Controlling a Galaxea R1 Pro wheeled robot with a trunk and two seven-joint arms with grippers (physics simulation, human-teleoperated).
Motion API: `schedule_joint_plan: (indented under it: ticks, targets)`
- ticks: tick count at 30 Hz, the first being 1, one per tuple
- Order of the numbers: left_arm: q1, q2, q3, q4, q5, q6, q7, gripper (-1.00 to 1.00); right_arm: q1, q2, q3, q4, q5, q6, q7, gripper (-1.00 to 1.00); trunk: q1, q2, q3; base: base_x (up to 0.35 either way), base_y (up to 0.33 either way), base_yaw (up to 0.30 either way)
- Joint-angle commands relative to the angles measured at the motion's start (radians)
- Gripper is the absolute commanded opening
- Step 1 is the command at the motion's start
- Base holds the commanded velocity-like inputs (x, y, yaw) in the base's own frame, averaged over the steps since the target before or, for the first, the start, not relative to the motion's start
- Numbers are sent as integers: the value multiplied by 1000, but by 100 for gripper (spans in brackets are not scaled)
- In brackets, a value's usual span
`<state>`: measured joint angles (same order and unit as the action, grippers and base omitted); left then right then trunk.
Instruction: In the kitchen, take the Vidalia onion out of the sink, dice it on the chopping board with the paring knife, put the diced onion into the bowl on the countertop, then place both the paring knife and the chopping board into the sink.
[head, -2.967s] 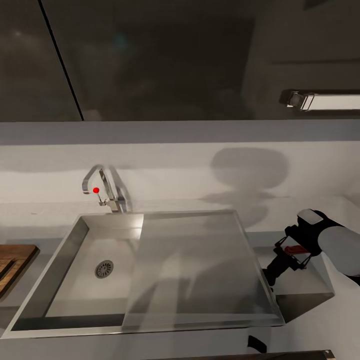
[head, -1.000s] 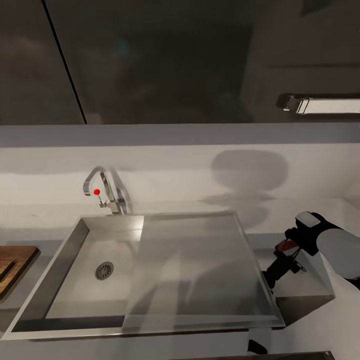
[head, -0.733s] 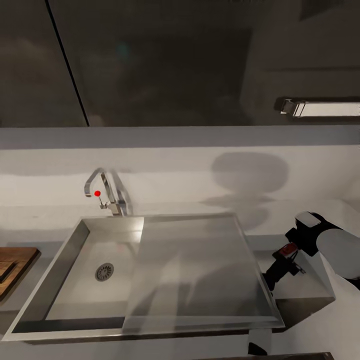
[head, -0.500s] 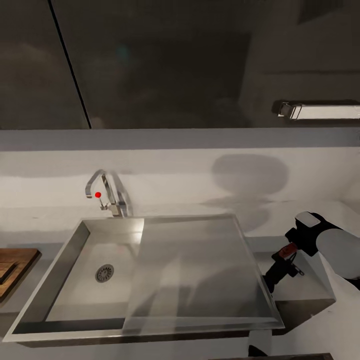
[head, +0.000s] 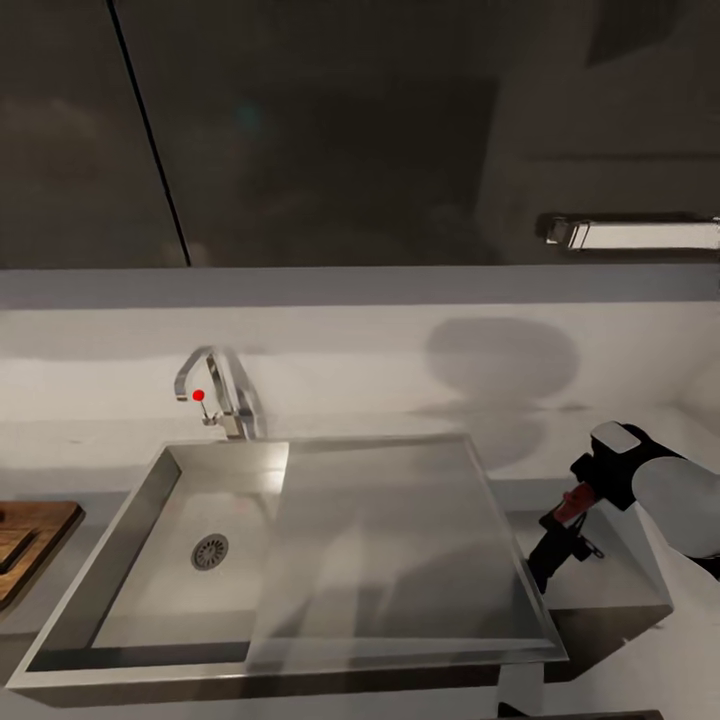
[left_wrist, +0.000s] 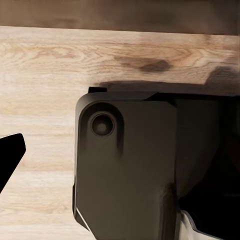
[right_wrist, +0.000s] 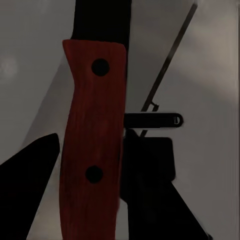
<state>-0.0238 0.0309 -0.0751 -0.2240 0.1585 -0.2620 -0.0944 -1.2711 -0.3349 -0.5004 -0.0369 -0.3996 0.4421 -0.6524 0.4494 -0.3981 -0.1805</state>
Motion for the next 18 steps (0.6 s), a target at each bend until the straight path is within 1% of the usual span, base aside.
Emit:
schedule_joint_plan:
  ticks: [1,7,15,18]
  targets:
    - [-1,0,-8,1,10,-3,-2,100,-1,-1,5,-6,-5,6,-3,-100,1,-2,0,0,0,0]
    - [-1,-2,-10,0,9,-5,-3,100,-1,-2,7,-16,-2,4,0,-100,1,-2,9,0,0,0]
    - [-1,-2,-10,-1,7,-5,-3,100,-1,-3,11,-21,15,1,-1,-100,1,-2,22,0,0,0]
    - [-1,-2,-9,0,7,-5,-2,100,-1,-3,12,-21,33,1,-1,-100,1,-2,27,0,0,0]
